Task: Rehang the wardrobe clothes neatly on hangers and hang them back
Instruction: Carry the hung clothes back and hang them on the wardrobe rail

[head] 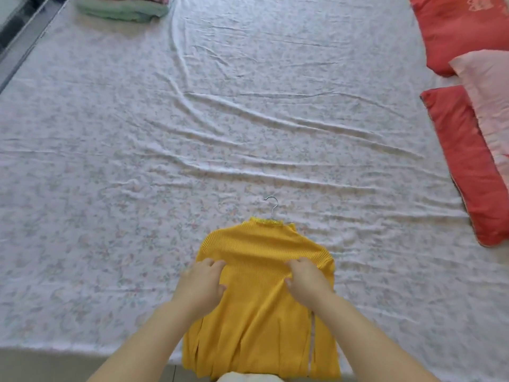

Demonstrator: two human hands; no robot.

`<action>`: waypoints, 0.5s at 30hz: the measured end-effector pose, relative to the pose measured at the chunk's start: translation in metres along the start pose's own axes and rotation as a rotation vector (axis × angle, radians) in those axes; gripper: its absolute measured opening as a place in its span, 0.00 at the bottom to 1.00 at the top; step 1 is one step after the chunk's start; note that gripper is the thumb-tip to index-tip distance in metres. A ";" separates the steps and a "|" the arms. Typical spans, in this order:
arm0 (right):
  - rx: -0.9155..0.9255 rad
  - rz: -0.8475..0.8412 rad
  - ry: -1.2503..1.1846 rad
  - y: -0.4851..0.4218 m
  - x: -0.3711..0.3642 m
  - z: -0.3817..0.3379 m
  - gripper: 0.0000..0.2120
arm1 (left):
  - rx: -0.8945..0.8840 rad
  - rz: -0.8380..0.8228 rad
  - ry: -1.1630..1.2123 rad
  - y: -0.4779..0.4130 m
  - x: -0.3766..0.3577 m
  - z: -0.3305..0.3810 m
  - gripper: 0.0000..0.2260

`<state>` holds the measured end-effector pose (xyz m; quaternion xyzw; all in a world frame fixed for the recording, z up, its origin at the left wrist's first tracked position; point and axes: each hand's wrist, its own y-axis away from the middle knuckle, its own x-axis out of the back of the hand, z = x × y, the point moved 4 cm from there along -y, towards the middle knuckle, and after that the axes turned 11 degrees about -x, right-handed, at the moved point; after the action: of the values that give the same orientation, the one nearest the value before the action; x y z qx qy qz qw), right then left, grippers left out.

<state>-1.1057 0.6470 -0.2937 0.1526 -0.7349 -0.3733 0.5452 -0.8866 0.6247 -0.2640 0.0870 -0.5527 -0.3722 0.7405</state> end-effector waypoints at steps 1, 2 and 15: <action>0.005 -0.012 0.004 -0.017 0.001 0.001 0.21 | 0.024 -0.012 0.015 -0.009 -0.006 -0.003 0.24; 0.007 -0.019 0.003 -0.035 0.002 0.003 0.21 | 0.042 -0.021 0.023 -0.018 -0.012 -0.006 0.24; -0.056 0.113 -0.120 -0.199 -0.032 0.023 0.26 | 0.066 -0.031 0.048 -0.121 -0.070 -0.028 0.23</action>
<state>-1.1519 0.5416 -0.4612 0.0729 -0.7630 -0.3708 0.5245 -0.9248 0.5760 -0.3924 0.1288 -0.5455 -0.3628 0.7445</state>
